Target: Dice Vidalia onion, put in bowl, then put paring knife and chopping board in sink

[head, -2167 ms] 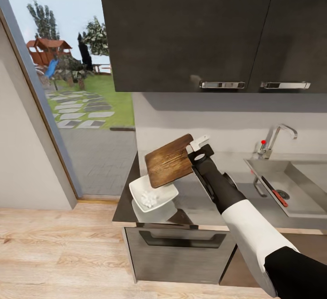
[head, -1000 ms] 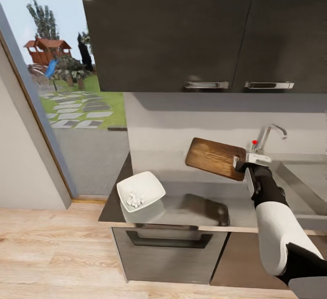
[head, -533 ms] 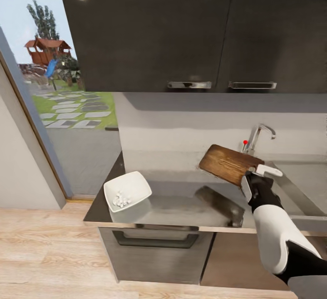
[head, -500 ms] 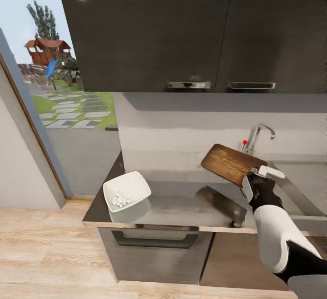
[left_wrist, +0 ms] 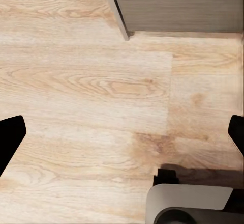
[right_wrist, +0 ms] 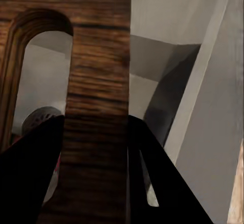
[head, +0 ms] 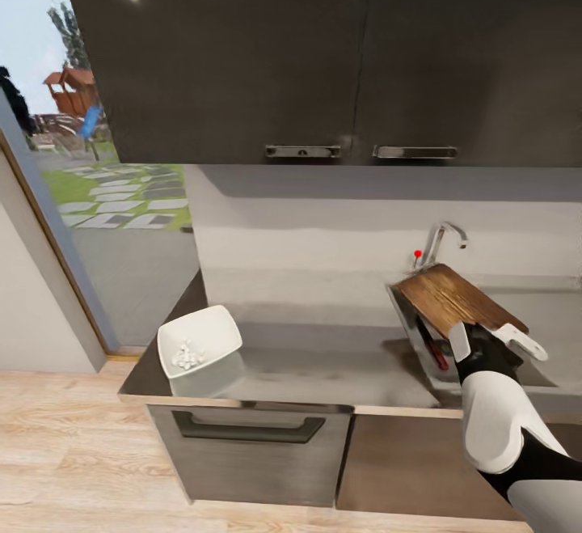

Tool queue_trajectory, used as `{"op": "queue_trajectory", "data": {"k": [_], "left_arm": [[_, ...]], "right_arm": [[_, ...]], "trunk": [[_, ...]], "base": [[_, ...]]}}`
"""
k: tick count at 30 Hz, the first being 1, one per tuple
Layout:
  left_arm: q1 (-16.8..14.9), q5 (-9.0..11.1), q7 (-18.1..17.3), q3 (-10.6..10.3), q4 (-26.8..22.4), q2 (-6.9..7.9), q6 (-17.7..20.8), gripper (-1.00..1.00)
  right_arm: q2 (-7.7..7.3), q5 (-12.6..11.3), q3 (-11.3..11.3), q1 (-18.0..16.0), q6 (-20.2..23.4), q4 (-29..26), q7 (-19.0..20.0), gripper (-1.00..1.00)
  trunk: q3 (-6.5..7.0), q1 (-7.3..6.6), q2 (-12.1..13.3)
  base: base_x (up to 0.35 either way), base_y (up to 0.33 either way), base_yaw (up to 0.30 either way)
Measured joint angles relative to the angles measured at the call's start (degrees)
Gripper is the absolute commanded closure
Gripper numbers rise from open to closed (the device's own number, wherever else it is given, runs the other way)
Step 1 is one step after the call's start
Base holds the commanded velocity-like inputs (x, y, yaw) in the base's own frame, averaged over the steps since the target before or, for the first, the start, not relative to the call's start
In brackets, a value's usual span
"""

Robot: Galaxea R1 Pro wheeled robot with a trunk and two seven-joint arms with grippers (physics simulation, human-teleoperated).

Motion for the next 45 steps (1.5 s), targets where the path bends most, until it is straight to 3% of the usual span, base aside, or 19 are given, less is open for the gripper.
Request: {"op": "queue_trajectory", "data": {"k": [6,9,13,16,19,24,36,42,45], "left_arm": [[0.0,0.0,0.1,0.0,0.0,0.08,0.0,-1.00],[0.0,0.0,0.1,0.0,0.0,0.09,0.0,-1.00],[0.0,0.0,0.1,0.0,0.0,0.09,0.0,-1.00],[0.0,0.1,0.1,0.1,0.0,0.09,-0.1,-1.00],[0.0,0.1,0.2,0.1,0.0,0.09,-0.1,-1.00],[0.0,0.1,0.3,0.1,-0.1,0.07,-0.1,-1.00],[0.0,0.1,0.3,0.1,0.0,0.08,0.0,-1.00],[0.0,0.1,0.4,0.1,0.0,0.09,0.2,-1.00],[0.0,0.1,0.3,0.1,0.1,0.16,4.0,-1.00]], "right_arm": [[0.89,-0.4,0.1,0.0,-1.7,0.8,-2.3,1.00],[1.02,-0.6,-0.2,0.0,-1.6,0.8,-6.7,1.00],[0.69,-8.0,-0.3,0.0,-1.4,0.8,-12.9,1.00],[0.53,-10.9,-0.1,-0.1,-1.3,0.9,-15.4,1.00],[0.60,-11.5,0.4,-0.4,-0.5,0.9,-15.8,1.00],[0.63,-11.5,1.4,-0.7,4.4,0.9,-16.0,1.00],[1.04,-11.7,1.2,-0.7,4.7,0.7,-16.3,1.00],[0.97,-15.8,1.2,-0.7,4.7,0.7,-17.8,1.00],[0.64,-16.2,1.2,-0.7,4.8,0.6,-17.9,1.00]], "trunk": [[0.00,0.00,0.0],[0.00,0.00,0.0],[-0.01,0.00,0.0],[0.00,0.00,0.0],[0.01,0.00,0.0],[0.00,0.00,0.0],[0.00,-0.03,0.0],[0.00,-0.01,0.0],[0.00,0.00,0.0]], "base": [[0.000,-0.047,0.000],[0.000,-0.002,0.000],[0.000,0.000,0.000],[0.000,0.000,0.000],[0.000,0.000,0.000],[0.000,0.000,0.000],[0.101,0.008,0.000],[0.187,0.033,0.000],[0.019,0.002,0.000]]}}
